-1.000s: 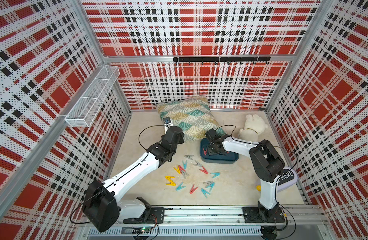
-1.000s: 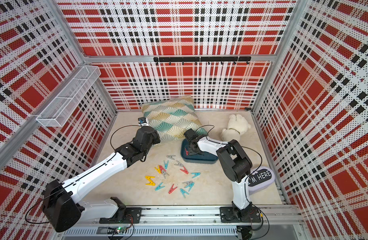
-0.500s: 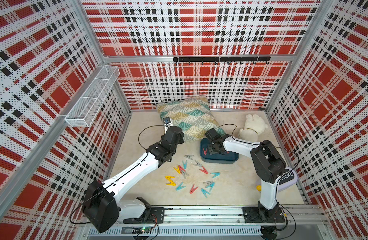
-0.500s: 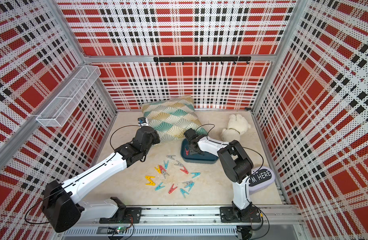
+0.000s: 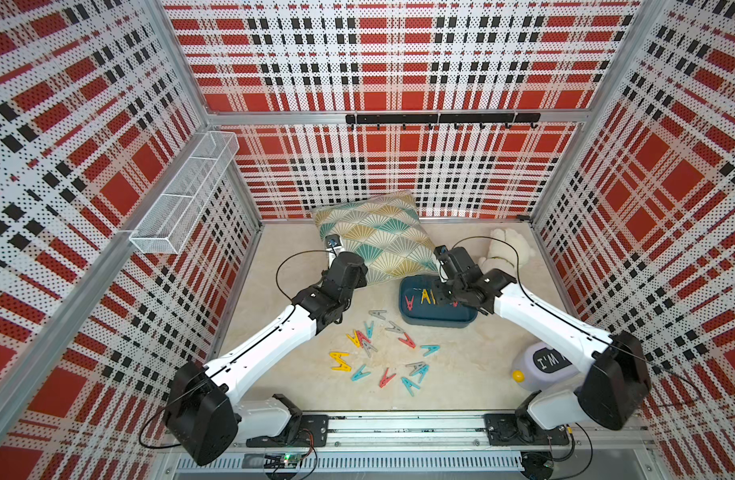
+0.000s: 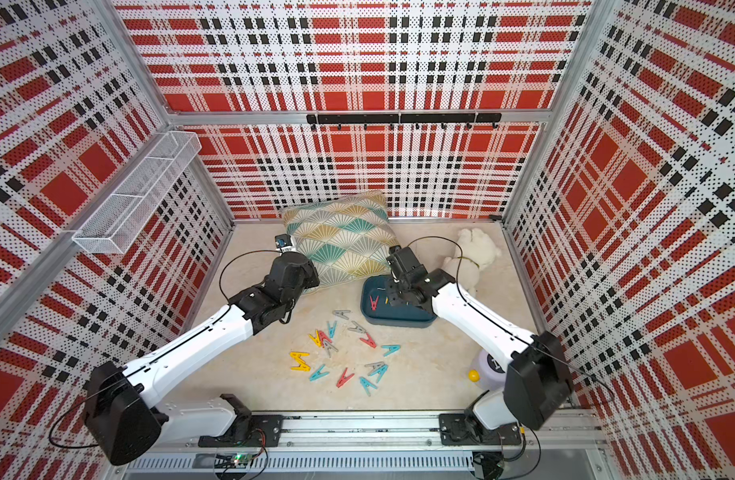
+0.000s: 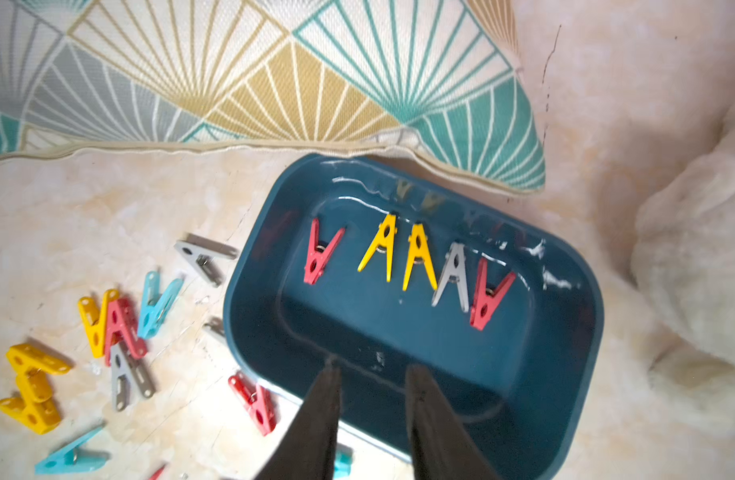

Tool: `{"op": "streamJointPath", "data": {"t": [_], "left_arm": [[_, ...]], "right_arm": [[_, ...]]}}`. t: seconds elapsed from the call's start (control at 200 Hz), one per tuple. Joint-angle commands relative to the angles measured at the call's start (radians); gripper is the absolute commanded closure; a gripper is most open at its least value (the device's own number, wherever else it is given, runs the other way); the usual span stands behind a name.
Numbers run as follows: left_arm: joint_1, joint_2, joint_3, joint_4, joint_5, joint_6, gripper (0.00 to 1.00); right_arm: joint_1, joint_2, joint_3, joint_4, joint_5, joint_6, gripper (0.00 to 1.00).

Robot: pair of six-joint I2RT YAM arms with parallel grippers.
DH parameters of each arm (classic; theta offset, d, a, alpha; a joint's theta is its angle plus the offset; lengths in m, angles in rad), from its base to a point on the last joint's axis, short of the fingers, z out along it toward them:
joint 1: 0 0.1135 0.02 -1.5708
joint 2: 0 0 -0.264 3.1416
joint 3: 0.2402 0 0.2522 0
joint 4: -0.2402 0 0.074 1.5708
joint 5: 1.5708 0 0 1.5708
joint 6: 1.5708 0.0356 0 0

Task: Put the clothespins into the storage box
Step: Pick up the clothespin from the center of the board.

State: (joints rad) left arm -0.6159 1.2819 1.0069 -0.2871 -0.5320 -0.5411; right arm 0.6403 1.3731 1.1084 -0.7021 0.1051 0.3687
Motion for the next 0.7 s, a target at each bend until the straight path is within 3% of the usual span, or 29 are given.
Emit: {"op": "streamJointPath", "data": {"t": [0.0, 0.125, 0.21, 0.376, 0.691], "left_arm": [[0.008, -0.014, 0.033, -0.02, -0.008, 0.012, 0.68], [0.008, -0.001, 0.051, -0.021, -0.003, 0.012, 0.68], [0.005, 0.007, 0.062, -0.02, 0.0, 0.012, 0.68], [-0.002, 0.023, 0.083, -0.021, 0.004, 0.018, 0.68], [-0.01, 0.016, 0.083, -0.021, -0.005, 0.03, 0.68]], "right_arm": [[0.056, -0.109, -0.087, -0.121, -0.062, 0.117, 0.63], [0.148, -0.187, -0.133, -0.202, -0.034, 0.239, 0.62], [0.215, -0.22, -0.229, -0.132, -0.086, 0.344, 0.62], [0.347, -0.179, -0.366, 0.034, -0.057, 0.512, 0.61], [0.466, 0.006, -0.334, 0.106, -0.026, 0.571, 0.61]]}}
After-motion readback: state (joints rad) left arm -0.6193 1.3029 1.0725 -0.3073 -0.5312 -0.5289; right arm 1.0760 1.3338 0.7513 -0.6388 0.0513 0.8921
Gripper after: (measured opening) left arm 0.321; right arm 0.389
